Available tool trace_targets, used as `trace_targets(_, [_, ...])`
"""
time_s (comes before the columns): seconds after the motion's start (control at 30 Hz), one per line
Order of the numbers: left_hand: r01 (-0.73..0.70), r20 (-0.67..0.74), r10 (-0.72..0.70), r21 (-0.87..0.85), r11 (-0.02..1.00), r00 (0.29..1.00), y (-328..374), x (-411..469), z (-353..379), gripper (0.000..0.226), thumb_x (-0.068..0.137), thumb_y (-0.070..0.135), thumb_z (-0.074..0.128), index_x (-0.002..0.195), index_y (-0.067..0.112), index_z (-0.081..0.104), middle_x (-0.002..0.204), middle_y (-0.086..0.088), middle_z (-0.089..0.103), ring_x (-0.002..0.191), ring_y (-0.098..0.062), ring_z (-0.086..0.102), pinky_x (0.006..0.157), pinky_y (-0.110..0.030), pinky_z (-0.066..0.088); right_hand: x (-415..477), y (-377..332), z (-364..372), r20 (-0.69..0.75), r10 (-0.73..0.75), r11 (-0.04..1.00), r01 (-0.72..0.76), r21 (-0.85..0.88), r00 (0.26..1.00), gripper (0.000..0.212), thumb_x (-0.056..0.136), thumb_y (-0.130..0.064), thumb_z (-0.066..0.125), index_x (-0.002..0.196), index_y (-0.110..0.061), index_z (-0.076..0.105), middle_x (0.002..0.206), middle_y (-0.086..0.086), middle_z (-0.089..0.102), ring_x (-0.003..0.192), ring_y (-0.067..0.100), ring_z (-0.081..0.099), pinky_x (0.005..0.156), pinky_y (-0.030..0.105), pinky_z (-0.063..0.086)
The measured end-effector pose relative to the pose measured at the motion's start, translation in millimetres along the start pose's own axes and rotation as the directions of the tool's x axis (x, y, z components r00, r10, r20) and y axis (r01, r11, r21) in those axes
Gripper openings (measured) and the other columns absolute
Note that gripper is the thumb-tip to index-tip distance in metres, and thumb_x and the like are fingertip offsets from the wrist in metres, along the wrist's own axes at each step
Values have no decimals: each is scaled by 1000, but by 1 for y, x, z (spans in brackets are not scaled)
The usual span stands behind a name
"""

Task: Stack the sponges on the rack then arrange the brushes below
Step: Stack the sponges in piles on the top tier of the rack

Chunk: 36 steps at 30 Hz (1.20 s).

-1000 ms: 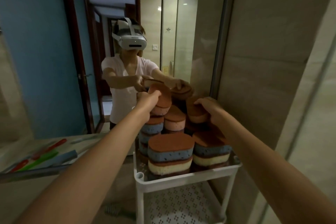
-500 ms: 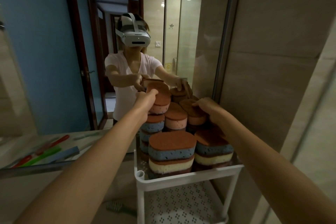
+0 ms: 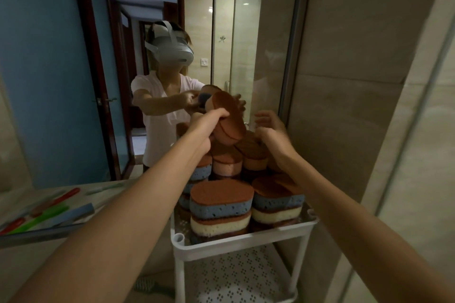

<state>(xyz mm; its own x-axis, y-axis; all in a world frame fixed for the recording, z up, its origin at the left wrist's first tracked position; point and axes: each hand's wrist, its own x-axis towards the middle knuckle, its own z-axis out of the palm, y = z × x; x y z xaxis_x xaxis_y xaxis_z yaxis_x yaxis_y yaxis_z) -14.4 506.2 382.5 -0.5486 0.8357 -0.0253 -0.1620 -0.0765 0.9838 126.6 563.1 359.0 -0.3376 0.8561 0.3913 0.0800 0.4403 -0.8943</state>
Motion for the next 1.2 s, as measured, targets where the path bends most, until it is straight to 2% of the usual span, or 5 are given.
trace_targets(0.17, [49, 21, -49, -16, 999, 999, -1, -4, 30, 54, 80, 15, 70, 128, 8, 48, 113, -12, 65, 96, -24, 64, 62, -30, 53, -12, -12, -17, 180, -69, 986, 94, -134, 981, 40, 83, -16, 66, 119, -19, 48, 106, -6, 52, 91, 4, 52, 66, 11, 42])
trace_targets(0.37, [-159, 163, 115, 292, 943, 980, -11, -10, 47, 33, 94, 30, 50, 120, 10, 55, 110, -11, 65, 103, -27, 62, 85, -34, 52, -11, 8, -41, -48, -98, 963, 82, -257, 994, 38, 87, -23, 62, 120, -14, 47, 112, 0, 51, 99, 18, 55, 65, 13, 42])
trace_targets(0.47, [-453, 340, 318, 786, 421, 885, -24, -10, 34, 33, 98, 32, 39, 120, 15, 56, 119, -11, 60, 117, -31, 54, 96, -42, 43, -7, 26, -48, -127, -5, 870, -58, -489, 992, 52, 87, -39, 57, 136, -28, 42, 136, 2, 50, 119, 24, 51, 93, 34, 47])
trace_targets(0.57, [-432, 425, 107, 901, 50, 899, -38, -8, 24, 46, 99, 45, 25, 141, 33, 35, 154, -5, 29, 144, -33, 18, 114, -60, 9, -5, 38, -49, -104, 102, 781, -144, -607, 989, 59, 85, -54, 49, 139, -33, 39, 142, 5, 46, 127, 30, 46, 103, 39, 43])
trace_targets(1.2, [-359, 355, -114, 933, -18, 928, -40, -11, 24, 51, 99, 51, 17, 147, 37, 22, 160, -6, 12, 146, -35, 8, 116, -55, 6, -9, 27, -35, 142, 333, 413, -9, -911, 932, 56, 95, -43, 41, 147, -36, 20, 156, 15, 11, 142, 38, 14, 115, 48, 22])
